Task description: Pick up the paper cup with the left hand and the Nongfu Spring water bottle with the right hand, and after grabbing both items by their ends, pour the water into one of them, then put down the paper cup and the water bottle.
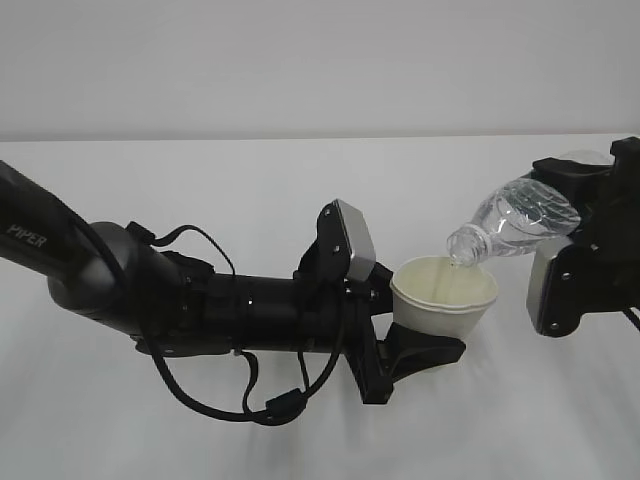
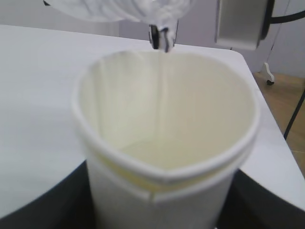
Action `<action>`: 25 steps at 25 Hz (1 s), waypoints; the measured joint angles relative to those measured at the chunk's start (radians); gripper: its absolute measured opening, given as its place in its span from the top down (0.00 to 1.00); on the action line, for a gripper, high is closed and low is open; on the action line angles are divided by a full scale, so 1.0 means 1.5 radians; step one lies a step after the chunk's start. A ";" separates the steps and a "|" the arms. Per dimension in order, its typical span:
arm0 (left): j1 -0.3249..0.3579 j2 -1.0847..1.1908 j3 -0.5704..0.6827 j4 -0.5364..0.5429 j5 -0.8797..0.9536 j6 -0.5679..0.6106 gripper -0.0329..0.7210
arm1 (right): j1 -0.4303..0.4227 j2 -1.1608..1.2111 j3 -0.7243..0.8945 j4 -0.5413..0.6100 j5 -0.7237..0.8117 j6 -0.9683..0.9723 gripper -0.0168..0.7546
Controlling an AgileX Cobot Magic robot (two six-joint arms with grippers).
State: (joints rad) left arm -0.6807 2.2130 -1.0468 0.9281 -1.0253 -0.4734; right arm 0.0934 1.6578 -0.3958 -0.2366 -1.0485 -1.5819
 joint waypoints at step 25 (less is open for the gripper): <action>0.000 0.000 0.000 0.000 0.002 0.000 0.35 | 0.000 0.000 0.000 0.000 0.000 -0.005 0.50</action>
State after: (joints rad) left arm -0.6807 2.2130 -1.0468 0.9281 -1.0230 -0.4734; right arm 0.0934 1.6578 -0.3958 -0.2366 -1.0485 -1.5901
